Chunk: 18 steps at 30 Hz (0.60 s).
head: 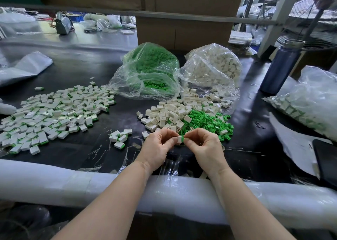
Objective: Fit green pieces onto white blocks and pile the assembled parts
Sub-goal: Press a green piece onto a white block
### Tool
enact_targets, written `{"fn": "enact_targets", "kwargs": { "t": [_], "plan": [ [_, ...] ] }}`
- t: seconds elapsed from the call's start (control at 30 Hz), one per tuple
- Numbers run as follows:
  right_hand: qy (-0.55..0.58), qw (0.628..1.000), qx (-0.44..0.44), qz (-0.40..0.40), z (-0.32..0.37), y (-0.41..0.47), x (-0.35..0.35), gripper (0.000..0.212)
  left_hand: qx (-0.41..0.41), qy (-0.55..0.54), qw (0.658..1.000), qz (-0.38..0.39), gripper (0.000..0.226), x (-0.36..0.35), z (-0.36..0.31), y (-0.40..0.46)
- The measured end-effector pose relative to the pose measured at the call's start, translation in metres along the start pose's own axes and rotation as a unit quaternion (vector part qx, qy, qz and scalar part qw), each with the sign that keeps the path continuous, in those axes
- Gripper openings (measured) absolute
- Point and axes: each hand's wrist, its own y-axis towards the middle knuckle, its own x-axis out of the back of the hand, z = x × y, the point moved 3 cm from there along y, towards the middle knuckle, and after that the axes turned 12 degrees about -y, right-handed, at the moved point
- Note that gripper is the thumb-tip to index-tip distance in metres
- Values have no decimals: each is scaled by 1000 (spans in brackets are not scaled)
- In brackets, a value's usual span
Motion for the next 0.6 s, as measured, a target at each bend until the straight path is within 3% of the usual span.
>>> {"fn": "enact_targets", "kwargs": {
  "t": [0.6],
  "plan": [
    [51,996,-40,63,-1,-1,-3,23,12,60,998,10,16,-1,1,-1]
  ]
}}
